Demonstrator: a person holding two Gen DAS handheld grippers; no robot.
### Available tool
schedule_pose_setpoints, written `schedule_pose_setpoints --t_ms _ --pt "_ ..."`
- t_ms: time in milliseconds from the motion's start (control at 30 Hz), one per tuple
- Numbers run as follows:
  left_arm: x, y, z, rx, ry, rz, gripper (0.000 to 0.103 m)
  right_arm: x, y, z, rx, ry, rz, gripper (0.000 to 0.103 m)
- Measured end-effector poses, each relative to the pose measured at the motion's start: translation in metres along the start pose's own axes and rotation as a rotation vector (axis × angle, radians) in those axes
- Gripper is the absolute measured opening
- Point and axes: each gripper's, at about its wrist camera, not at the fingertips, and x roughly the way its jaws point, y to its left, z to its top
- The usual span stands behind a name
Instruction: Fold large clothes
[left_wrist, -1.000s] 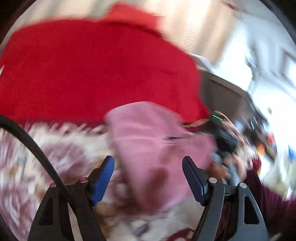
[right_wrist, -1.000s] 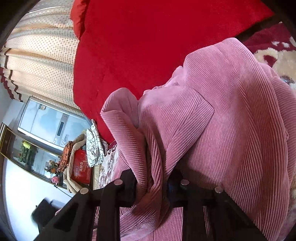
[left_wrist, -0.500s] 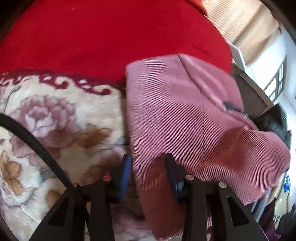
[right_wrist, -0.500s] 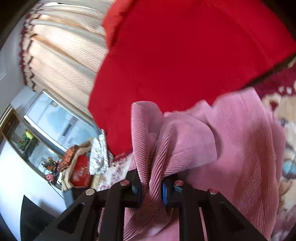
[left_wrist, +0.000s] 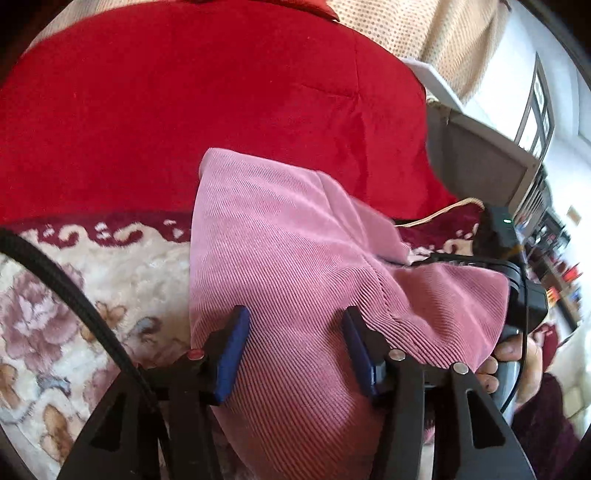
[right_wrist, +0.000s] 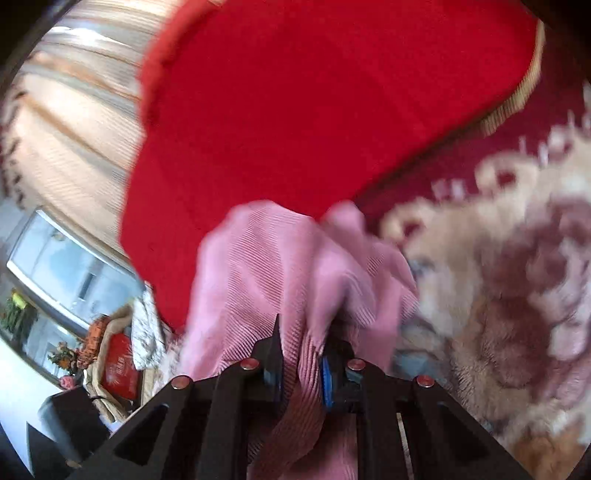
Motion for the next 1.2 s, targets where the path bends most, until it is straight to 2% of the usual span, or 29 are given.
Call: schedule_pose_setpoints --t_ms 67,167,200,267,300,400,467,533,600,667,700,733,767,800,833,867,967,1033,1133,1200 --pt "-0.001 0.0 0.001 0.055 -0.005 0.034 0.054 0.008 -0.01 0.0 0.041 0.035 0.022 0.018" --pt "-0.006 0.007 0.006 0.02 0.004 0.003 0.054 -0.004 -0.007 0.002 0.052 0.037 0.002 0.024" --pt "-0.009 0.012 0.006 0.003 0.005 -0.014 0.055 -0.011 -0.005 0.001 0.044 0.032 -0.018 0.033" --pt "-0.016 0.018 0.002 0.013 0.007 -0.028 0.056 -0.024 -0.002 -0.001 0.029 0.018 -0.055 0.061" --pt "-0.017 0.019 0.001 0.02 0.01 -0.025 0.059 -0.035 0.002 -0.004 0.019 -0.006 -0.079 0.066" --pt "-0.016 0.019 -0.005 0.039 0.006 -0.008 0.061 -0.063 0.024 -0.011 -0.057 -0.108 -0.136 0.067" --pt "-0.017 0.014 -0.005 0.062 0.004 0.01 0.062 -0.09 0.049 -0.018 -0.154 -0.186 -0.134 0.066" --pt "-0.016 0.014 -0.005 0.057 0.002 0.015 0.062 -0.104 0.075 -0.03 -0.252 -0.209 -0.096 0.064" --pt "-0.017 0.017 -0.004 0.044 0.007 0.008 0.062 -0.1 0.096 -0.043 -0.315 -0.168 -0.079 0.059" --pt "-0.018 0.021 -0.003 0.032 0.016 0.003 0.063 -0.085 0.105 -0.057 -0.341 -0.09 -0.09 0.045" --pt "-0.019 0.024 -0.003 0.026 0.024 -0.002 0.068 -0.075 0.102 -0.062 -0.346 -0.057 -0.129 0.045" --pt "-0.022 0.029 -0.002 0.014 0.033 -0.011 0.077 -0.059 0.091 -0.068 -0.336 0.006 -0.214 0.044" --pt "-0.022 0.034 -0.002 0.002 0.046 -0.016 0.081 -0.05 0.077 -0.07 -0.308 0.06 -0.246 0.043" --pt "-0.024 0.042 -0.001 -0.026 0.053 -0.017 0.081 -0.034 0.053 -0.076 -0.228 0.132 -0.249 0.043" --pt "-0.027 0.048 -0.001 -0.047 0.044 -0.026 0.081 -0.032 0.044 -0.08 -0.198 0.129 -0.236 0.043" --pt "-0.031 0.053 0.0 -0.065 0.036 -0.024 0.081 -0.036 0.043 -0.085 -0.221 0.087 -0.221 0.043" --pt "-0.038 0.065 0.002 -0.092 0.001 0.029 0.081 -0.036 0.053 -0.091 -0.302 0.064 -0.264 0.043" --pt "-0.023 0.06 -0.006 -0.068 0.061 0.04 0.081 -0.035 0.052 -0.091 -0.282 0.06 -0.259 0.043" --pt "-0.018 0.053 -0.011 -0.04 0.059 0.049 0.082 -0.043 0.051 -0.08 -0.255 0.092 -0.237 0.043" --pt "-0.017 0.055 -0.01 -0.056 0.07 0.034 0.082 -0.054 0.05 -0.063 -0.219 0.093 -0.199 0.043"
